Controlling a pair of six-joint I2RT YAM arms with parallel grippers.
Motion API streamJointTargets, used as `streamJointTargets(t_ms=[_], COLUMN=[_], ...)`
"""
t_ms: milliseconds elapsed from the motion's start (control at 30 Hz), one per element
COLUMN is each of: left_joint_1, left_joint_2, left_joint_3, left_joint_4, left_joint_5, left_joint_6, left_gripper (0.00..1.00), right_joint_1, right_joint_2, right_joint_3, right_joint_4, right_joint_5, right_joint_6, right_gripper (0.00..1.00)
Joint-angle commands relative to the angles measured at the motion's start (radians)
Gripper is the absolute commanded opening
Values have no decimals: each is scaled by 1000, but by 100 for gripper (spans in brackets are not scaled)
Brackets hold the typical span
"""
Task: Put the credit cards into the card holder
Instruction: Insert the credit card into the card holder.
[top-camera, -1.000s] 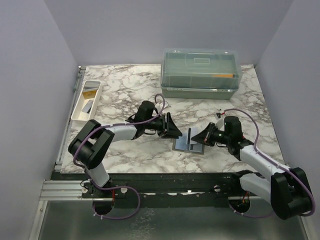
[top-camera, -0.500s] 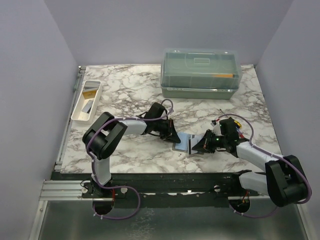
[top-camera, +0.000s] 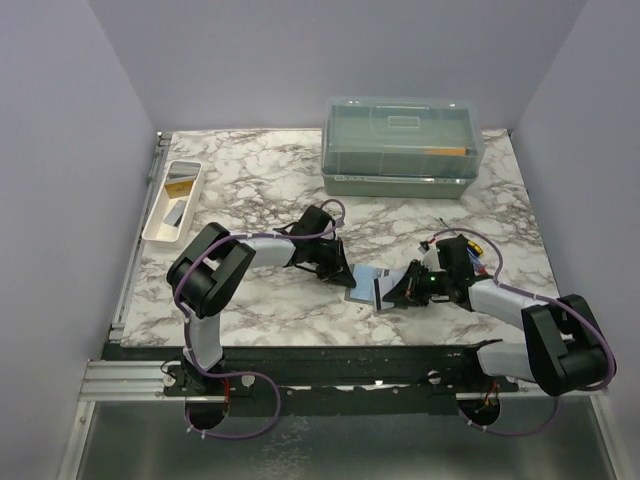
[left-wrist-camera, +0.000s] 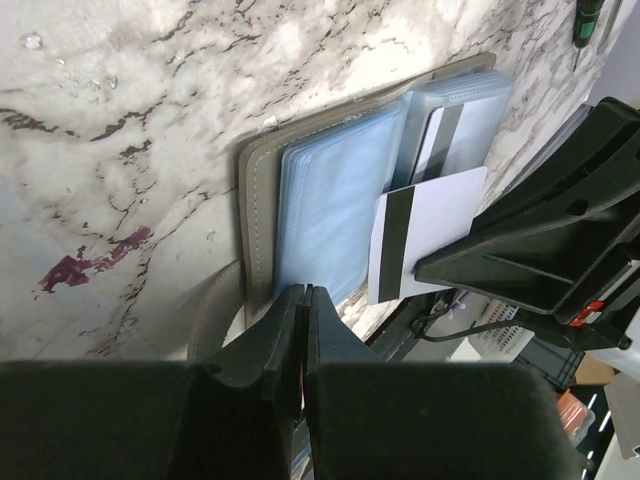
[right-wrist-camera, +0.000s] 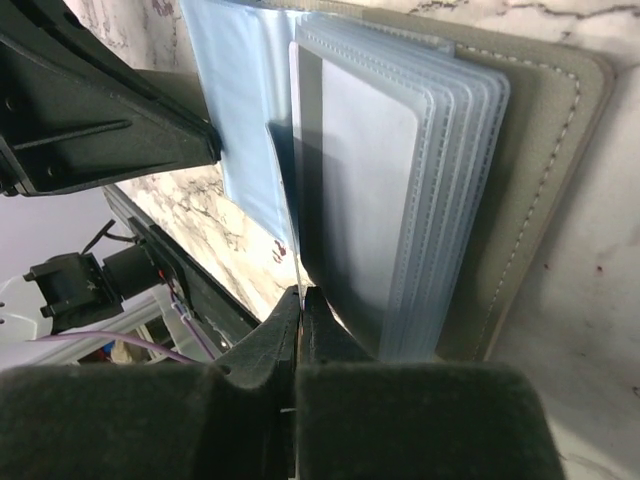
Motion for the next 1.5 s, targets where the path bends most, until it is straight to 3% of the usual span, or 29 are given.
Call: streamJointTargets(t_ms=[0, 533, 800, 900, 1100, 1200, 1467], left_joint_1=[-1, -9, -18, -22, -21, -21, -21], left_joint_2=[48, 54, 50, 41, 10, -4, -59], left_joint_3=[-3, -14, -13, -15, -17, -18, -32], left_joint_4=[-71, -80, -79, -79, -80, -82, -81], left_joint_5=[-114, -109, -105, -111, -121, -126, -159], left_joint_6=[35, 24, 18, 18, 24, 26, 29], left_gripper=[5, 3, 2, 2, 3, 3, 5], right_joint_1=[-6, -7, 2, 19, 27, 28, 58], right_joint_2=[37, 119, 193, 182, 95, 69, 65], right_joint_3=[18, 26, -21, -22, 37, 61, 106], right_joint_4=[59, 223, 397, 362, 62, -44, -126], right_joint_5=[-10, 22, -35, 5, 147, 174, 203], right_joint_6=[-30, -22, 49, 53, -35, -66, -97], right_gripper=[0, 0, 1, 9, 35, 40, 51])
